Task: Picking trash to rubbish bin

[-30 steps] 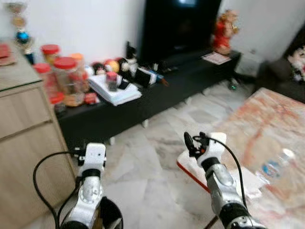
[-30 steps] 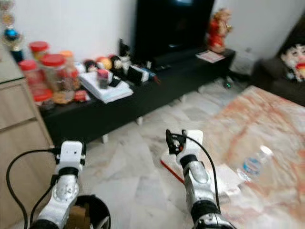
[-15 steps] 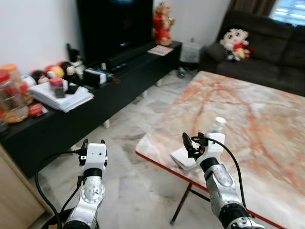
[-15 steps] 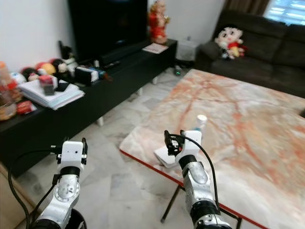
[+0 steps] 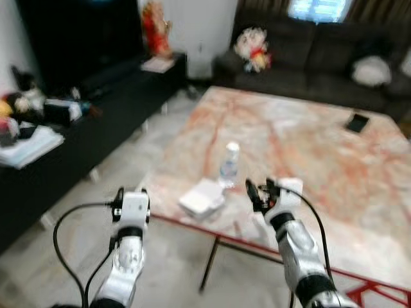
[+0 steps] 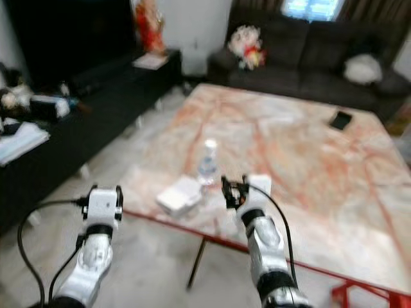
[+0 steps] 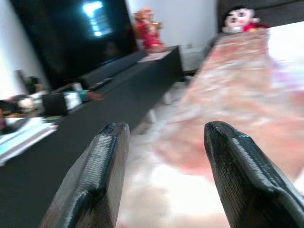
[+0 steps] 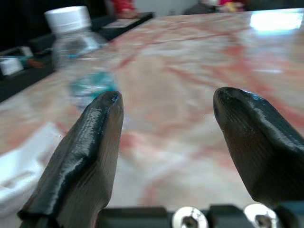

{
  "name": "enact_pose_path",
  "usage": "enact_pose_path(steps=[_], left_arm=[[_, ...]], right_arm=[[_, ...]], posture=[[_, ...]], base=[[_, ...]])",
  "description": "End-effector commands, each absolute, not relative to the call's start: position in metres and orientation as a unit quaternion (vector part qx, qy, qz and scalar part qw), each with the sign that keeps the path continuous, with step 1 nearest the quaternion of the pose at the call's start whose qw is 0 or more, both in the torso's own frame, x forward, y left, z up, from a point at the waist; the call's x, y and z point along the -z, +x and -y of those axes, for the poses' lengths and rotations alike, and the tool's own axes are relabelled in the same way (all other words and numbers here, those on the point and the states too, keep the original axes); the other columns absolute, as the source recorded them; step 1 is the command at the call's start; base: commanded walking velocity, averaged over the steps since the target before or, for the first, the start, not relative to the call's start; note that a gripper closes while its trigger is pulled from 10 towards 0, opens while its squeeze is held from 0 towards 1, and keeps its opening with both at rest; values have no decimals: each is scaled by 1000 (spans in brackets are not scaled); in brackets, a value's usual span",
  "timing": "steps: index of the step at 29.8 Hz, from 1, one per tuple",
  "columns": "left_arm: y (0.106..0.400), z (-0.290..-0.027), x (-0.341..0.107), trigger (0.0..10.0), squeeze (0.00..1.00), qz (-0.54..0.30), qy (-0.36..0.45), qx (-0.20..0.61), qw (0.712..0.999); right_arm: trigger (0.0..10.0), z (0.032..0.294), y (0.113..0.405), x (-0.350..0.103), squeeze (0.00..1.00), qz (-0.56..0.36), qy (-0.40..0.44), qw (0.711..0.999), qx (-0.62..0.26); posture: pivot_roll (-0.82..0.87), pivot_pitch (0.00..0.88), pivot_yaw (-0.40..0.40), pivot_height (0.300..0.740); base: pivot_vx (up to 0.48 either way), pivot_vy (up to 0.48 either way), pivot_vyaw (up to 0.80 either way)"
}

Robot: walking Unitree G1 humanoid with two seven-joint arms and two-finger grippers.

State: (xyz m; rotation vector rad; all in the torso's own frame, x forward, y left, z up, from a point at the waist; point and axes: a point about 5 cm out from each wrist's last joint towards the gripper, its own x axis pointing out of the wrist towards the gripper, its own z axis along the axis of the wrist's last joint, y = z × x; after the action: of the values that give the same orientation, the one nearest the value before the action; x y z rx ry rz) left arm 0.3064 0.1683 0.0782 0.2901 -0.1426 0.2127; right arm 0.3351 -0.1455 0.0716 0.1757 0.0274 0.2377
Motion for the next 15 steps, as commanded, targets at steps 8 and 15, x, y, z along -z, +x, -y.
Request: enact_pose_path(steps=[8, 15], left_arm=[[309, -166, -83, 10000, 0, 80, 147, -99, 981], [310, -165, -88, 10000, 0, 91, 158, -91, 979]], right_arm=[[10000, 144, 337, -76, 0, -5, 87, 989, -122], [10000, 143, 337, -76, 0, -7, 87, 988, -125]], posture=[[-13, 0, -74, 740], [-11, 3, -75, 740]], base=[[0, 0, -756], [0, 0, -759]])
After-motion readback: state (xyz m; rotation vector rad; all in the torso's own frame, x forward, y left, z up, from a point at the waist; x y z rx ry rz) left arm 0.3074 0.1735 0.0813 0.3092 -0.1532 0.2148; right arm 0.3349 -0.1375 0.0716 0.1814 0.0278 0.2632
